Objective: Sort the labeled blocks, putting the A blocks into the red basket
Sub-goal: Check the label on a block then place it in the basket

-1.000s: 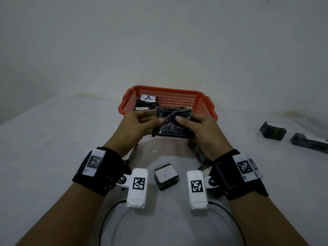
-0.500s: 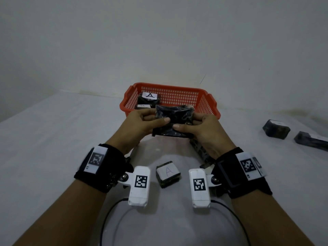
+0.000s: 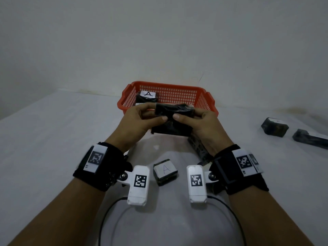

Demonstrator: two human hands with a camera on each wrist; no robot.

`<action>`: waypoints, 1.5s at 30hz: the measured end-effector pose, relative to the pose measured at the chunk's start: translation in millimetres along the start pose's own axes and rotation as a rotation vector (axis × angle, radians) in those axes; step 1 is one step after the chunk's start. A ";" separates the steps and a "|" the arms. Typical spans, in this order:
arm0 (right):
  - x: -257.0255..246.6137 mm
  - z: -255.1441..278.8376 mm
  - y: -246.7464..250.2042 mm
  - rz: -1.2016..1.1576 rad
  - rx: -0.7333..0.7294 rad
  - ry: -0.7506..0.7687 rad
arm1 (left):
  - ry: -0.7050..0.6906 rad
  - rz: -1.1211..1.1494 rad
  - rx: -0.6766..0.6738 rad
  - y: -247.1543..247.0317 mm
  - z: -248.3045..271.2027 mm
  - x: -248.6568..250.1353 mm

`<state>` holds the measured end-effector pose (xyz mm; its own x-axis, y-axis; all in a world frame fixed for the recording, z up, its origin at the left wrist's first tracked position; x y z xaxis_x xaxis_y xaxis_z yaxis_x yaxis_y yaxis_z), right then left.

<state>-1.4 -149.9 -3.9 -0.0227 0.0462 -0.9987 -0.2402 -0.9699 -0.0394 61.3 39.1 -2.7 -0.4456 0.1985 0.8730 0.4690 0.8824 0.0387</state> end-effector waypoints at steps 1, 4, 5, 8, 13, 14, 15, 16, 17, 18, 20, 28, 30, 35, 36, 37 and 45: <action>-0.1 -0.7 -1.5 0.016 -0.026 -0.010 | -0.027 -0.030 0.012 1.5 -0.5 1.0; -2.1 0.3 -5.4 0.015 -0.071 -0.071 | -0.085 -0.083 -0.001 5.2 -1.0 4.0; -2.0 0.1 -6.2 0.012 -0.078 -0.095 | -0.100 -0.099 -0.008 6.0 -1.1 4.7; -0.5 -0.7 -5.8 0.016 -0.096 -0.132 | -0.131 -0.172 -0.027 6.1 -1.5 5.8; 3.3 -8.0 2.2 0.053 -0.081 -0.036 | 0.018 -0.080 -0.218 -2.5 1.7 2.9; 3.6 -8.6 2.9 0.074 -0.077 -0.018 | 0.029 -0.068 -0.234 -4.2 2.6 2.0; 3.8 -9.1 2.7 0.077 -0.082 -0.011 | 0.026 -0.070 -0.213 -4.5 2.7 1.7; 3.4 -9.0 2.0 0.070 -0.096 -0.014 | 0.014 -0.082 -0.169 -4.0 1.9 1.7; 3.2 -9.0 1.3 0.057 -0.106 -0.024 | -0.003 -0.101 -0.128 -3.0 1.1 1.7; 2.1 -8.2 0.4 0.049 -0.114 -0.032 | -0.020 -0.118 -0.102 -2.0 0.3 1.2; 0.5 -6.8 -1.6 0.043 -0.110 -0.031 | -0.038 -0.129 -0.085 -0.4 -0.5 0.8; -1.5 -5.5 -1.7 0.104 -0.078 0.013 | -0.008 -0.058 -0.062 5.8 -1.4 -0.2; -0.4 -6.1 -1.1 0.068 -0.105 -0.012 | 0.018 -0.016 -0.085 6.0 -0.5 -0.8; -1.4 -2.9 1.8 0.103 -0.081 0.011 | -0.003 -0.084 -0.086 4.0 -0.7 0.4; -2.2 -2.7 1.0 0.097 -0.094 0.007 | -0.016 -0.094 -0.081 3.7 -0.3 1.4; -2.4 -3.3 0.3 0.076 -0.114 -0.013 | -0.025 -0.106 -0.083 4.0 0.0 1.9; 0.8 -0.9 -0.6 -0.094 -0.110 -0.163 | 0.017 -0.051 -0.179 -1.5 2.1 2.2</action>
<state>-0.4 -149.6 -4.7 -0.1636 0.1667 -0.9724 -0.1419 -0.9793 -0.1440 58.0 39.1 -1.9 -0.4599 0.1463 0.8759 0.5747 0.8009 0.1680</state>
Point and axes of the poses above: each hand's wrist, its own z-axis away from the middle knuckle, its own y-axis out of the back of the hand, x = y × z, the point moved 3 cm from there along -z, towards the middle knuckle, and after that the axes turned 13 degrees about -y, right-handed, at the moved point
